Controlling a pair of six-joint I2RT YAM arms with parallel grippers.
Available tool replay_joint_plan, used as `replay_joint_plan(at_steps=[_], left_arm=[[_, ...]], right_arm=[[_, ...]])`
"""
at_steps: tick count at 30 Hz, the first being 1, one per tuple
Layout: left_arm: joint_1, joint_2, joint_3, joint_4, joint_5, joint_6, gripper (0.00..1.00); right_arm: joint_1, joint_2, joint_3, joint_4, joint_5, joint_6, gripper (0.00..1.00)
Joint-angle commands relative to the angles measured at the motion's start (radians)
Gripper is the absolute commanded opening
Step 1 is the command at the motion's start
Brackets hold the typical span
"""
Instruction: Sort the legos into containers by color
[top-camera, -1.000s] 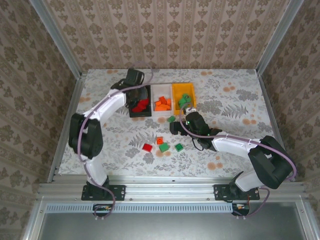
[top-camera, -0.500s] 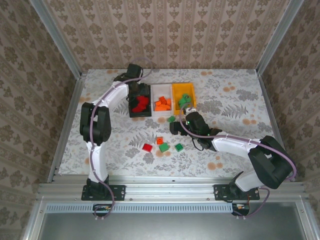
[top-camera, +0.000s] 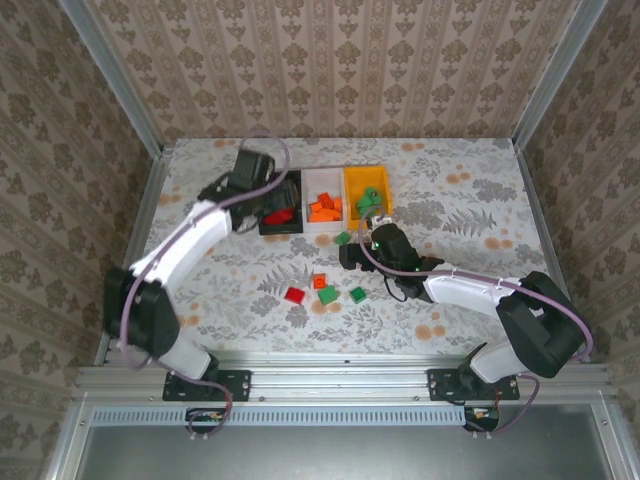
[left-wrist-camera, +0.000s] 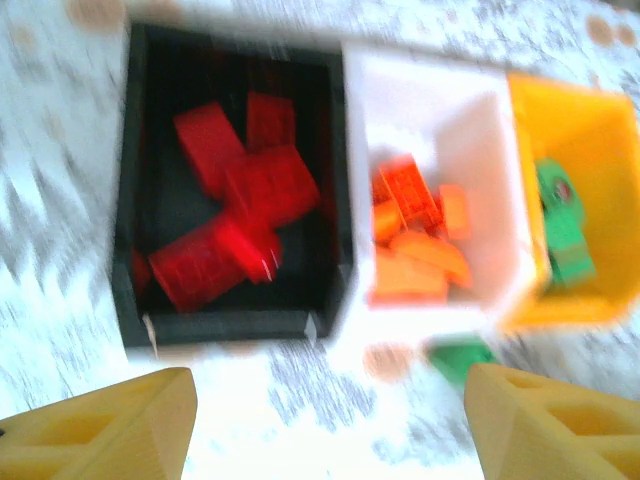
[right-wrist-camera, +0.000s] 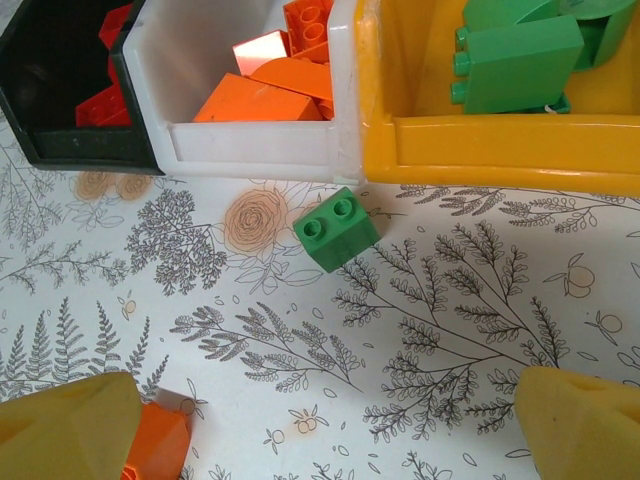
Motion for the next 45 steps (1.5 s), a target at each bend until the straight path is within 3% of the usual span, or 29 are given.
replay_joint_plan(at_steps=[1, 5, 11, 14, 18, 32, 45], left_arm=[[-0.115, -0.124, -0.254, 0.033, -0.050, -0.343, 0.73], [-0.257, -0.264, -0.472, 0.069, -0.086, -0.697, 0.80], [-0.339, -0.301, -0.568, 0.046, -0.067, -0.949, 0.88], [-0.353, -0.253, -0.553, 0.001, -0.044, -1.035, 0.85], [-0.362, -0.184, -0.533, -0.004, -0.014, -1.131, 0.71], [-0.354, -0.036, -0.485, 0.093, -0.039, -1.180, 0.69], [-0.302, 0.005, -0.485, 0.074, -0.026, -1.229, 0.57]], right_arm=[[0.005, -0.005, 0.015, -0.003, -0.008, -0.002, 0.98], [0.005, 0.017, 0.025, -0.002, -0.021, 0.002, 0.98], [0.005, 0.004, 0.018, -0.001, -0.012, 0.000, 0.98], [0.006, 0.004, 0.018, -0.004, -0.007, -0.002, 0.98], [0.006, 0.004, 0.018, -0.005, -0.007, -0.004, 0.98], [0.007, -0.009, 0.016, -0.006, -0.009, -0.005, 0.98], [0.006, -0.020, 0.012, -0.013, 0.010, -0.015, 0.98]])
